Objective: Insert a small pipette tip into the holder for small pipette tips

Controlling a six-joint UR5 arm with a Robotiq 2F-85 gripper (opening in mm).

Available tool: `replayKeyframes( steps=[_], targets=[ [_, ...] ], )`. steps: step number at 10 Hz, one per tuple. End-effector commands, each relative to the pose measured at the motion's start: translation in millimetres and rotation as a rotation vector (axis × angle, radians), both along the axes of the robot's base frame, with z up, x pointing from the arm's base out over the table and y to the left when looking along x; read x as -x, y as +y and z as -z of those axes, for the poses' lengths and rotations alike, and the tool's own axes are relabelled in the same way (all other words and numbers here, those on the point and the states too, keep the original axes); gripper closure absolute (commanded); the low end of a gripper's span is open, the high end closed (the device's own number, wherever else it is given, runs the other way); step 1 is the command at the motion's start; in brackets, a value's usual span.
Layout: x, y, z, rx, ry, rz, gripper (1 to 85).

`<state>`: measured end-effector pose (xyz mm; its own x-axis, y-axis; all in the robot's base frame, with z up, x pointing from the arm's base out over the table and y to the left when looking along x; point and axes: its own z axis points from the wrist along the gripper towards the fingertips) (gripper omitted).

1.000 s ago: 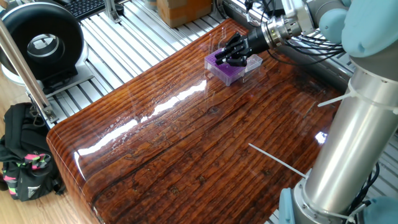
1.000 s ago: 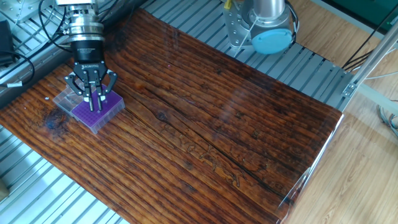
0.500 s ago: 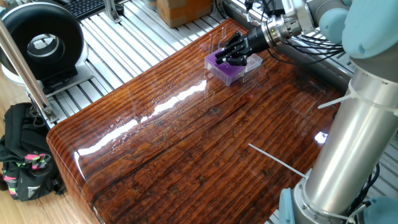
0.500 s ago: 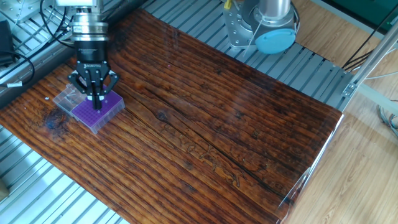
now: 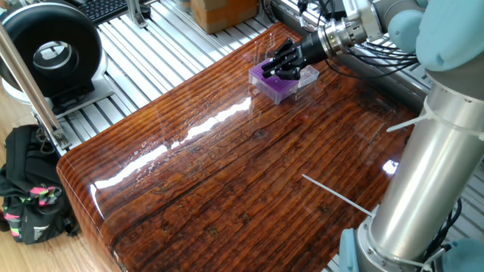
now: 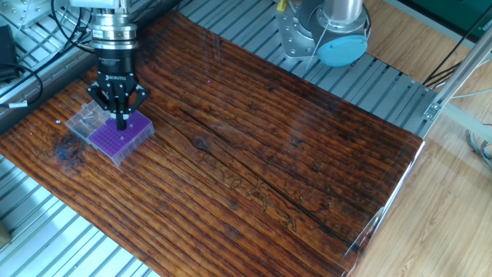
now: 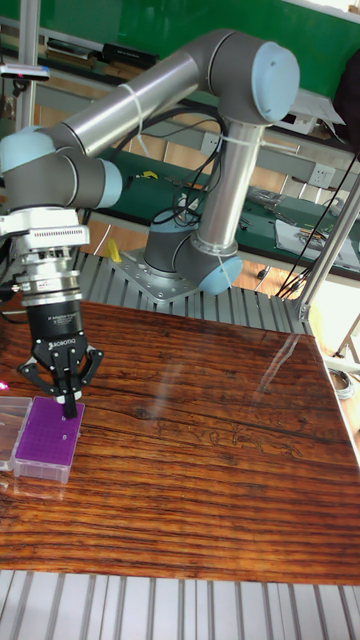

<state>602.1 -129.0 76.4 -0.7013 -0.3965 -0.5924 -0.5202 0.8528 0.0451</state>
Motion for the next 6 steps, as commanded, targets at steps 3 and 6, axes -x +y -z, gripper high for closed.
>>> replayKeyframes(
  steps=[3,6],
  targets=[
    [25.8,-7.5,1.3,0.026,0.124,0.104,84.7],
    [45.1,-11.8,1.7,0.134,0.197,0.162,84.7]
  ],
)
